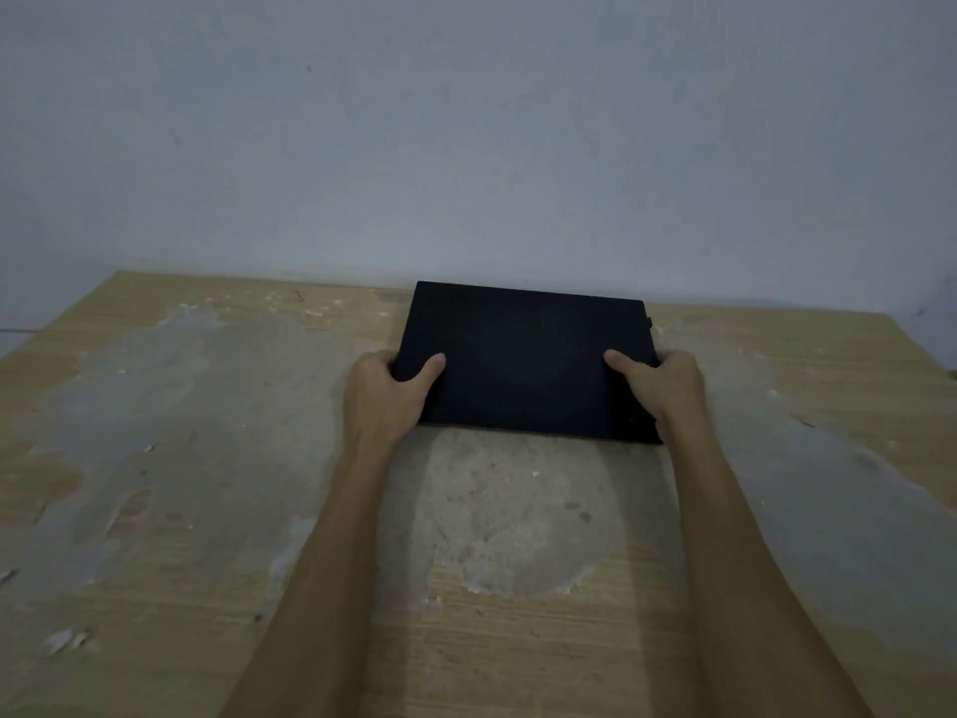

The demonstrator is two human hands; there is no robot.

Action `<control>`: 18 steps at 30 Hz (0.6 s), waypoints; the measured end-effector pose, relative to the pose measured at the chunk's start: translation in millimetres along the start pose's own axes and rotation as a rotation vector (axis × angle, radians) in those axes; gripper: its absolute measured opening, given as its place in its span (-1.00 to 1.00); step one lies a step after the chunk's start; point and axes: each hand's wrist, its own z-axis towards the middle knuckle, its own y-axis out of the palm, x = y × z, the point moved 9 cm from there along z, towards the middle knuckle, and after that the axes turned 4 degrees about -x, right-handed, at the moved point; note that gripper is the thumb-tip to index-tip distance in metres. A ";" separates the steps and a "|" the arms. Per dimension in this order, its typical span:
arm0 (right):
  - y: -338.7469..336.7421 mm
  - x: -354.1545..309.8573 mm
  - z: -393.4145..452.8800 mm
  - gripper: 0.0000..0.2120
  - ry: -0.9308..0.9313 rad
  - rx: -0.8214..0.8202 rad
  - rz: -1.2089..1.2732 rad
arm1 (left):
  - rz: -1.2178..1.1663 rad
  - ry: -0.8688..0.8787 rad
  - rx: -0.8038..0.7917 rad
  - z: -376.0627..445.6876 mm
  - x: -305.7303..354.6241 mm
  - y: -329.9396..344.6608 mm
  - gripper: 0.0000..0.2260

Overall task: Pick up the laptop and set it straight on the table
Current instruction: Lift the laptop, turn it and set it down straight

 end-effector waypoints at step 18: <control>-2.9 6.0 -2.5 -0.60 -0.024 0.061 -0.135 | 0.132 0.039 0.028 -0.4 0.6 0.9 -0.62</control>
